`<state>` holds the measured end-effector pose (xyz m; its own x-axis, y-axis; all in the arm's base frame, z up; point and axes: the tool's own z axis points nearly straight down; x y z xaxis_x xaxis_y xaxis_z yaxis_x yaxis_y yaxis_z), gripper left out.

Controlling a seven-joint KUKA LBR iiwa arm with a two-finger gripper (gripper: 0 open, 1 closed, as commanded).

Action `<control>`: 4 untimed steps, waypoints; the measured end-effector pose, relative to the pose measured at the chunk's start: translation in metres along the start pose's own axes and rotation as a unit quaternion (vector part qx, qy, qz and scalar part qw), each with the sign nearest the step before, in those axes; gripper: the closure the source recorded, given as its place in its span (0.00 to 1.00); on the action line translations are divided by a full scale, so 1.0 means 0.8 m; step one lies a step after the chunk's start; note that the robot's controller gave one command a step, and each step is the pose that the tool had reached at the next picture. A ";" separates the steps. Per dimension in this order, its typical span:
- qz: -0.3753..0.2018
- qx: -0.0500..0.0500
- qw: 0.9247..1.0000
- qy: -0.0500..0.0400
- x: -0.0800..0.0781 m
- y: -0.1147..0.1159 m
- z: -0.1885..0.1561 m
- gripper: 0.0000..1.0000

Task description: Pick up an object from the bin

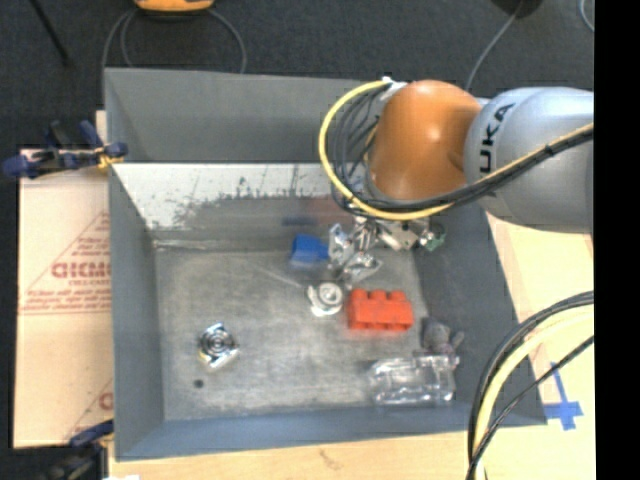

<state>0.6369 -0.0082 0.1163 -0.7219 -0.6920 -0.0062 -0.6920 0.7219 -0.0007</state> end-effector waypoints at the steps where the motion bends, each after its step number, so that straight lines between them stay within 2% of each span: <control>1: -0.046 0.005 0.999 0.002 0.119 -0.074 -0.073 1.00; 2: -0.048 0.000 0.999 0.000 0.112 -0.068 -0.070 0.00; 3: -0.149 0.007 0.989 -0.003 0.145 -0.025 0.020 0.00; 4: -0.212 0.007 0.977 -0.001 0.089 -0.045 0.051 0.00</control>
Offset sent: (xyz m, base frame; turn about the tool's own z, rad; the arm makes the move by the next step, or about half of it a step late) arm -0.0285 -0.1015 0.0543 -0.1010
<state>0.6105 -0.0830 0.0747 -0.3701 -0.9290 -0.0043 -0.9288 0.3701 -0.0170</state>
